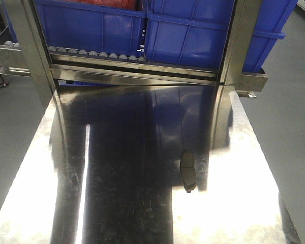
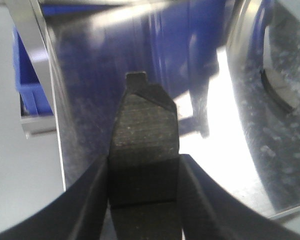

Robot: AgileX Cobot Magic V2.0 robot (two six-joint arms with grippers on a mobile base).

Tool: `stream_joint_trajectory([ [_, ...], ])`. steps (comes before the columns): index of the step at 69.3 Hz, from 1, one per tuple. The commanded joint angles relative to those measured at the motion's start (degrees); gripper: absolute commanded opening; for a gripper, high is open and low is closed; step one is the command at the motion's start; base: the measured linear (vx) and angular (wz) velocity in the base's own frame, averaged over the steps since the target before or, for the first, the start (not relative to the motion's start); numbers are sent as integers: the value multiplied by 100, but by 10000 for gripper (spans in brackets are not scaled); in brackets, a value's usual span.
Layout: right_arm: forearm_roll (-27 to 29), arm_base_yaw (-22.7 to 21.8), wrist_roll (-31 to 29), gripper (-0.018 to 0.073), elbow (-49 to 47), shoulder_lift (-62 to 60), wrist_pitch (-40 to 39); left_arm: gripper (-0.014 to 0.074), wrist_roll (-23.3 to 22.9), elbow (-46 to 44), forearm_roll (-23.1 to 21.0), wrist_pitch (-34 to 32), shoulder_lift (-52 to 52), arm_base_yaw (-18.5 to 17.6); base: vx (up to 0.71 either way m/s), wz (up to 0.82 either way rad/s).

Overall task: Move and align brake pads A on conveyor
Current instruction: 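Lower the right gripper toward the other brake pad on the table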

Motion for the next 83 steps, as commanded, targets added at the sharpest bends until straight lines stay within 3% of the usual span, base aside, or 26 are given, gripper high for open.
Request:
stream_joint_trajectory([
  [1, -20, -32, -35, 563, -127, 85, -447, -7, 22, 26, 110, -456, -427, -18, 0, 0],
  [17, -20, -32, -35, 563, -127, 85, -447, -6, 462, 361, 65, -818, -1188, -18, 0, 0],
  [27, -20, -32, -35, 563, -127, 85, -447, -6, 457, 401, 67, -1096, -1346, -18, 0, 0],
  [71, 4, -32, -2, 563, -165, 127, -289, -6, 452, 401, 67, -1092, -1340, -18, 0, 0],
  [83, 4, -32, 295, 563, -723, 1196, 469, -6, 452, 401, 67, -1092, -1340, -18, 0, 0],
])
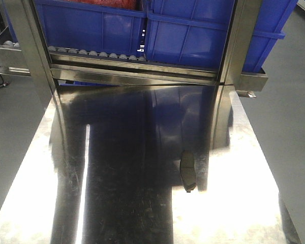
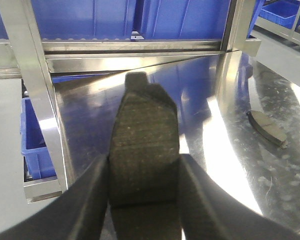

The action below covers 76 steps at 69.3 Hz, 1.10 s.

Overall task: Move and align brake pads A on conveyor
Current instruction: 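Lower the right gripper toward the other brake pad on the table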

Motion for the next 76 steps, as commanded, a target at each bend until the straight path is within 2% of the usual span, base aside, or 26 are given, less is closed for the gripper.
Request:
stream_joint_trajectory([
  [1, -12, -32, 136, 563, -481, 752, 83, -6, 5, -147, 40, -591, 79, -18, 0, 0],
  [9, -4, -32, 308, 563, -933, 1816, 574, -6, 5, -147, 40, -591, 79, -18, 0, 0],
  [31, 35, -32, 309, 563, -2126, 4508, 1826, -6, 5, -147, 40, -591, 79, -18, 0, 0],
  [48, 78, -32, 314, 556, -2662, 6006, 2088, -6, 5, -147, 40, -591, 79, -18, 0, 0],
  [58, 246, -12, 592, 532, -3111, 6655, 2300, -6, 5, -147, 40, -591, 79, -18, 0, 0],
  [65, 377, 244, 632, 512, -3485, 7049, 2449, -6, 5, -147, 40, -591, 79, -18, 0, 0],
  [76, 382, 930, 997, 507, -4127, 7649, 2520, -6, 5, -147, 40, -591, 79, -18, 0, 0],
])
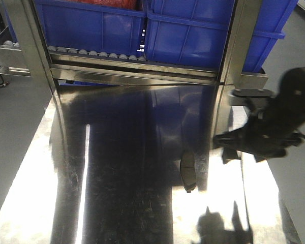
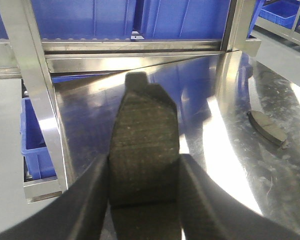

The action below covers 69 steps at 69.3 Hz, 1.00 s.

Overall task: Move and align brake pads A on conveyor
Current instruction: 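Lower the right gripper toward the other brake pad on the table, then close the right gripper on the brake pad and lift it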

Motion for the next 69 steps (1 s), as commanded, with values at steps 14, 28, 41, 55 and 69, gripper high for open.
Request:
stream_joint_trajectory([
  [14, 54, 833, 682, 507, -1206, 816, 104, -6, 5, -147, 40, -587, 79, -18, 0, 0],
  [28, 171, 847, 799, 507, -1728, 1427, 513, -6, 5, -147, 40, -587, 79, -18, 0, 0],
  [41, 320, 847, 799, 507, -1988, 1805, 636, -6, 5, -147, 40, -587, 79, -18, 0, 0],
  [55, 391, 847, 842, 507, -2032, 2111, 626, -6, 5, -147, 40, -587, 79, -18, 0, 0],
  [69, 377, 847, 836, 502, -2032, 2325, 478, -6, 5, -147, 40, -587, 79, -18, 0, 0],
])
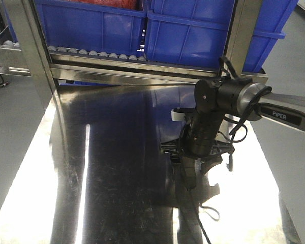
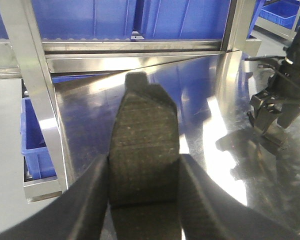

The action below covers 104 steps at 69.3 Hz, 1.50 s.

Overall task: Move and align brake pads A on conveyor
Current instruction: 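Close the right gripper on the brake pad and lift it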

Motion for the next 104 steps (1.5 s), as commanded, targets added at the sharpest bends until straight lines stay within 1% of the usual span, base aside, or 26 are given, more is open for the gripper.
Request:
stream_joint_trajectory([
  [1, 3, -9, -23, 498, -156, -226, -148, -6, 5, -147, 40, -585, 79, -18, 0, 0],
  [7, -44, -9, -23, 451, -156, -197, -296, -6, 5, -147, 40, -585, 79, -18, 0, 0],
  [12, -45, -9, -23, 366, -156, -192, -388, -6, 5, -147, 40, -585, 79, -18, 0, 0],
  [17, -57, -16, -62, 231, -156, -192, -438, -6, 5, -147, 40, -585, 79, -18, 0, 0],
  [18, -57, -16, -70, 218, -156, -192, -446, -6, 5, -147, 40, -585, 79, -18, 0, 0],
  [19, -57, -16, -81, 176, -156, -192, -446, -6, 5, -147, 40, -585, 79, -18, 0, 0],
  [22, -57, -21, -104, 92, -156, -204, -450, -6, 5, -147, 40, -585, 79, -18, 0, 0],
  [23, -65, -21, -104, 78, -156, -203, -450, -6, 5, -147, 40, -585, 79, -18, 0, 0],
  [24, -64, -21, -104, 37, -156, -213, -450, -6, 5, -147, 40, -585, 79, -18, 0, 0],
  [26, -64, -21, -104, -15, -156, -220, -457, -6, 5, -147, 40, -585, 79, -18, 0, 0],
  [36, -57, -40, -118, -11, -156, -389, -405, -6, 5, -147, 40, -585, 79, -18, 0, 0],
  [41, -56, -142, -191, -8, -156, -520, -271, -6, 5, -147, 40, -585, 79, -18, 0, 0],
  [51, -49, -574, -563, -4, -156, -865, 38, -6, 5, -147, 40, -585, 79, -18, 0, 0],
  [59, -186, -965, -702, -3, -156, -1213, 280, -6, 5, -147, 40, -585, 79, -18, 0, 0],
  [64, -296, -1217, -783, -2, -151, -1474, 342, -6, 5, -147, 40, -585, 79, -18, 0, 0],
  [68, -318, -1386, -956, -2, -144, -1672, 315, -6, 5, -147, 40, -585, 79, -18, 0, 0],
  [75, -299, -1695, -1243, -2, 202, -2162, 33, -6, 5, -147, 40, -585, 79, -18, 0, 0],
  [85, -295, -2091, -1495, -2, 1165, -3067, -677, -6, 5, -147, 40, -580, 79, -18, 0, 0],
  [92, -295, -2311, -1733, -2, 1852, -3934, -1204, -6, 5, -147, 40, -580, 79, -18, 0, 0],
  [99, -309, -2306, -1801, -2, 2573, -4855, -1846, -6, 5, -147, 40, -580, 79, -18, 0, 0],
  [104, -137, -2306, -1881, -2, 3017, -5561, -2274, -6, 5, -147, 40, -580, 79, -18, 0, 0],
])
